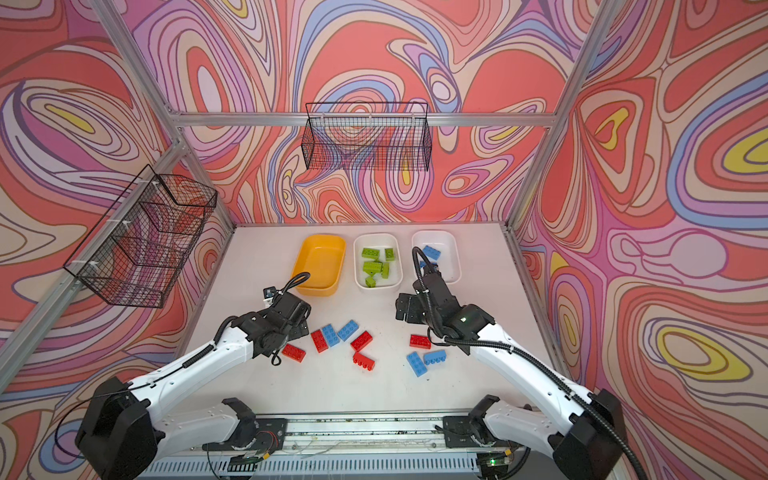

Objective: Sort the legos into containers by color
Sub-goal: 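Move the left gripper back to the pile and grasp a red brick, then carry the red brick with the left gripper and drop it into the yellow tub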

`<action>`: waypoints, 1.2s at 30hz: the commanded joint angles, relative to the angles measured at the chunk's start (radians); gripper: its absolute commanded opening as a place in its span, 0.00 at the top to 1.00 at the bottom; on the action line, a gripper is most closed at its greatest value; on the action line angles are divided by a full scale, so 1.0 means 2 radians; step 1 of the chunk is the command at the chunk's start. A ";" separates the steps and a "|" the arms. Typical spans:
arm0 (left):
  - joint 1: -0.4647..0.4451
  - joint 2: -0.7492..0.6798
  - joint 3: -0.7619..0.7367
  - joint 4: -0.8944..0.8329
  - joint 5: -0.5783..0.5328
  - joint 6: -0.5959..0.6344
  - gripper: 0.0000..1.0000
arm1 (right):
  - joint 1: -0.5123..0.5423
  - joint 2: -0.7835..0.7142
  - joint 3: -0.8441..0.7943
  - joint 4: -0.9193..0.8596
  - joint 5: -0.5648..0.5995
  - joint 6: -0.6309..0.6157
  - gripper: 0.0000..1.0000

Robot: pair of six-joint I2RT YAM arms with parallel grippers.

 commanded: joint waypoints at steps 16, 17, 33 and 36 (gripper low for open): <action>0.089 0.064 -0.065 0.116 0.057 -0.007 0.10 | 0.001 -0.012 -0.015 0.001 -0.003 0.012 0.02; 0.095 0.070 -0.065 0.120 0.060 -0.005 0.10 | 0.001 -0.009 -0.014 0.002 -0.003 0.013 0.02; 0.124 0.120 -0.034 0.125 0.082 0.025 0.23 | 0.001 0.052 0.017 0.012 -0.003 -0.002 0.02; 0.124 0.123 -0.034 0.131 0.085 0.028 0.24 | 0.001 0.068 0.036 -0.005 -0.004 -0.004 0.02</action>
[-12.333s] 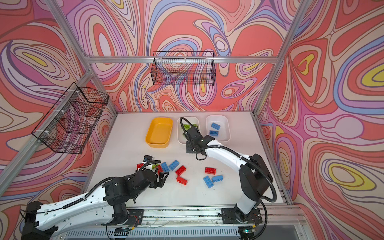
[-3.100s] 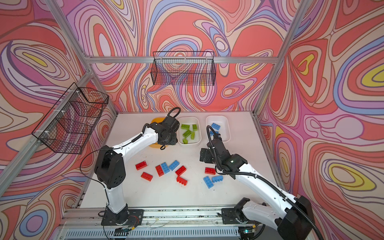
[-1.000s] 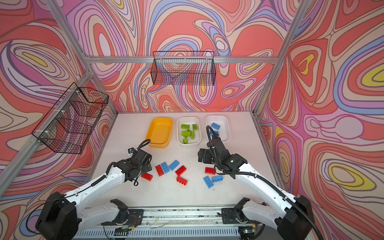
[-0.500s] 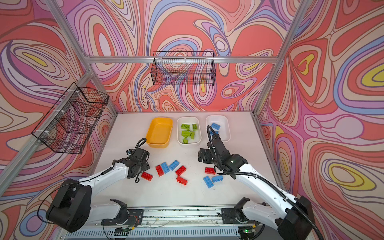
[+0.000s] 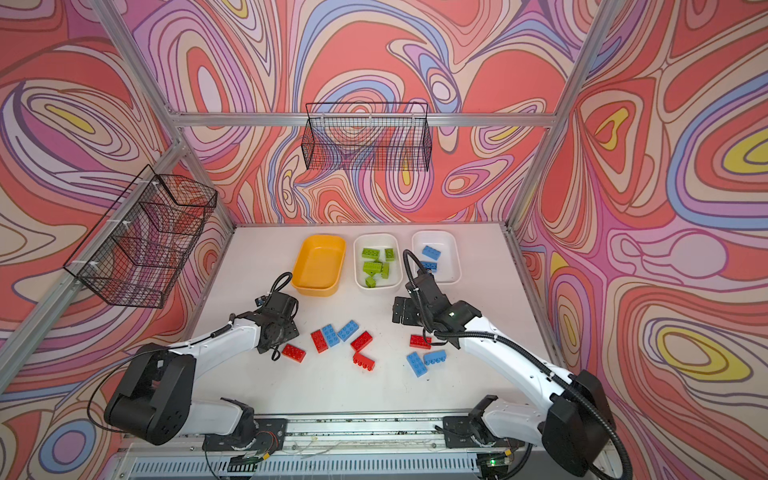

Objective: Sort the legos into containers by color
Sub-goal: 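Carry the red brick with the left gripper and drop it into the yellow tub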

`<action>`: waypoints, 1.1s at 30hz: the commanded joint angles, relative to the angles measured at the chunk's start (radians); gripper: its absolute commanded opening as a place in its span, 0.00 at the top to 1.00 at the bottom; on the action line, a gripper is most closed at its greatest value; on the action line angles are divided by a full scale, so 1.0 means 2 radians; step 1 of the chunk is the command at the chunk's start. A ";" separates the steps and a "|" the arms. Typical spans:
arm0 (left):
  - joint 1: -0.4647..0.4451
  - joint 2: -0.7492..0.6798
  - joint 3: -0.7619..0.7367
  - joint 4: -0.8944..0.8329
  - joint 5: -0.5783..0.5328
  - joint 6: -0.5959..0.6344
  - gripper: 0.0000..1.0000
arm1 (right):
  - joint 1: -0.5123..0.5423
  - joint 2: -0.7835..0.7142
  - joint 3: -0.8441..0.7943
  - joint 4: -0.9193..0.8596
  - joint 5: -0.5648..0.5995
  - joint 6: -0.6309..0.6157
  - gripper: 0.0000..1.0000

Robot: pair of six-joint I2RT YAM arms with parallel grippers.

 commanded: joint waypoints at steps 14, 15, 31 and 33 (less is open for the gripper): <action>0.003 0.055 0.039 0.006 0.028 0.010 0.32 | 0.001 -0.064 -0.029 -0.006 0.017 0.011 0.02; 0.003 0.057 0.040 0.006 0.028 0.010 0.32 | 0.001 -0.069 -0.033 -0.002 0.017 0.011 0.02; 0.003 0.090 0.086 -0.012 0.053 0.028 0.59 | 0.001 -0.036 -0.015 0.006 0.008 0.008 0.02; 0.003 0.085 0.091 -0.021 0.057 0.029 0.63 | 0.001 -0.032 -0.010 0.003 0.009 0.007 0.02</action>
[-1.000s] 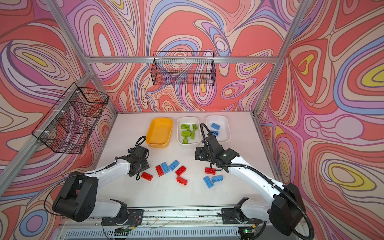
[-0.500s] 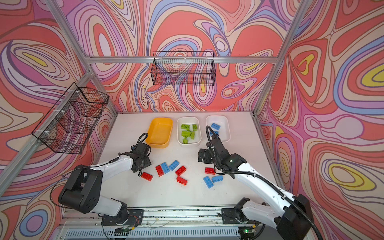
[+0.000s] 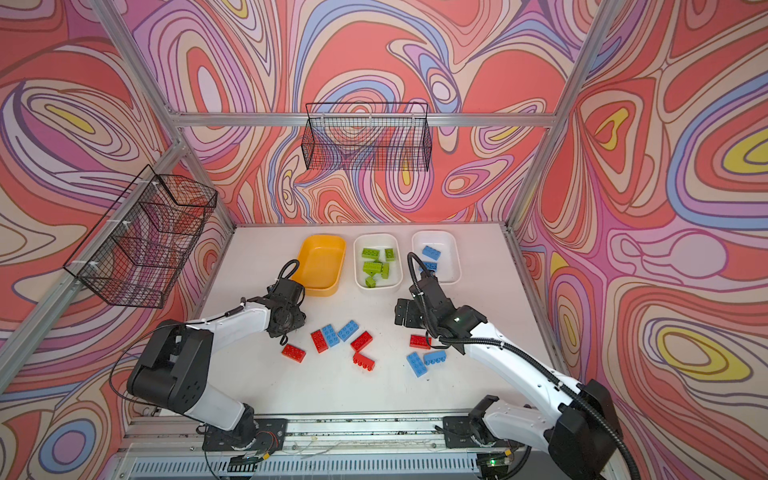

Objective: Sort the legos into containers by color
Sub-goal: 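Carry the red brick with the left gripper and drop it into the yellow tub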

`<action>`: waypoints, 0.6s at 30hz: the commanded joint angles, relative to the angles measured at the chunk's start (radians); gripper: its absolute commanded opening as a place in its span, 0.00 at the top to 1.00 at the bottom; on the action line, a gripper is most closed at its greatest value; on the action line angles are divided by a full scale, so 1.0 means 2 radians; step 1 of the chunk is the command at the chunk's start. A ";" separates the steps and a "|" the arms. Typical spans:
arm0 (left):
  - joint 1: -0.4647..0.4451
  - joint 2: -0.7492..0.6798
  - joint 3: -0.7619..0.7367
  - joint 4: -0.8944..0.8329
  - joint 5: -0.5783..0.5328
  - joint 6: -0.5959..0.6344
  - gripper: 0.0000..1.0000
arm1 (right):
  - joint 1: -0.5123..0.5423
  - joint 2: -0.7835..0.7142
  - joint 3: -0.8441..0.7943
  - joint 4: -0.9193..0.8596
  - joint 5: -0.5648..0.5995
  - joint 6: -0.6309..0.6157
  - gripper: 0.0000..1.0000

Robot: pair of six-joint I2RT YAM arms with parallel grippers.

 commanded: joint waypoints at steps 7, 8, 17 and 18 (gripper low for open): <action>-0.008 -0.047 0.043 -0.085 0.001 0.015 0.67 | 0.001 0.025 0.056 -0.015 0.012 -0.005 0.02; -0.010 -0.054 0.051 -0.094 -0.001 0.017 0.67 | 0.001 0.029 0.062 -0.016 0.013 -0.005 0.02; -0.013 -0.009 0.210 -0.120 -0.003 0.068 0.65 | 0.001 0.071 0.107 -0.021 0.013 -0.009 0.02; -0.014 0.012 0.236 -0.120 0.000 0.073 0.65 | 0.002 0.075 0.110 -0.022 0.012 -0.009 0.02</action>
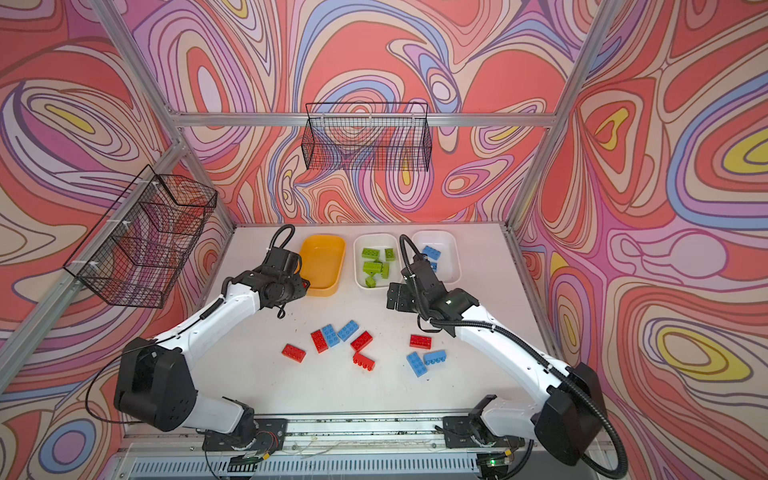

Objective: Sort the legos into containers by color
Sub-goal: 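Carry the red brick with the left gripper and drop it into the yellow tub, then move the left gripper back to the pile and grasp a red brick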

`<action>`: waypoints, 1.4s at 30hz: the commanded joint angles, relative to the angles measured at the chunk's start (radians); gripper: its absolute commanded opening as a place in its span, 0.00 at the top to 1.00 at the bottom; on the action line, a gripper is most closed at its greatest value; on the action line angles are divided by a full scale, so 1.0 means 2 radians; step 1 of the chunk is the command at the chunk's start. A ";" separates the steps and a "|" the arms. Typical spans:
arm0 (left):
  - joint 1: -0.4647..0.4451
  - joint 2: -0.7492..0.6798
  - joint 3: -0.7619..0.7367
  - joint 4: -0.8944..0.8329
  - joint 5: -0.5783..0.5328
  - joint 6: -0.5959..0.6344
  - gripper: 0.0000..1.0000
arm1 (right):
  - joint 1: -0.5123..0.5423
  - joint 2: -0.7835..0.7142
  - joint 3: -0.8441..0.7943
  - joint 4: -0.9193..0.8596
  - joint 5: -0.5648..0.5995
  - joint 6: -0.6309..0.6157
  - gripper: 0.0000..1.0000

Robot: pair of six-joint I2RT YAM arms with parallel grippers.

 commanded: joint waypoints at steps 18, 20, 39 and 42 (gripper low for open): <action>0.006 0.378 0.407 -0.087 0.049 0.050 0.36 | 0.001 0.001 0.030 -0.039 0.037 0.011 0.02; 0.006 0.373 0.406 -0.088 0.052 0.046 0.25 | 0.001 0.002 0.029 -0.037 0.036 0.009 0.02; -0.058 -0.023 -0.033 -0.048 -0.007 -0.047 0.19 | 0.001 -0.006 -0.001 0.011 -0.002 -0.009 0.02; -0.083 -0.113 -0.124 -0.061 -0.012 -0.097 0.19 | 0.001 -0.012 -0.013 0.018 -0.012 -0.012 0.02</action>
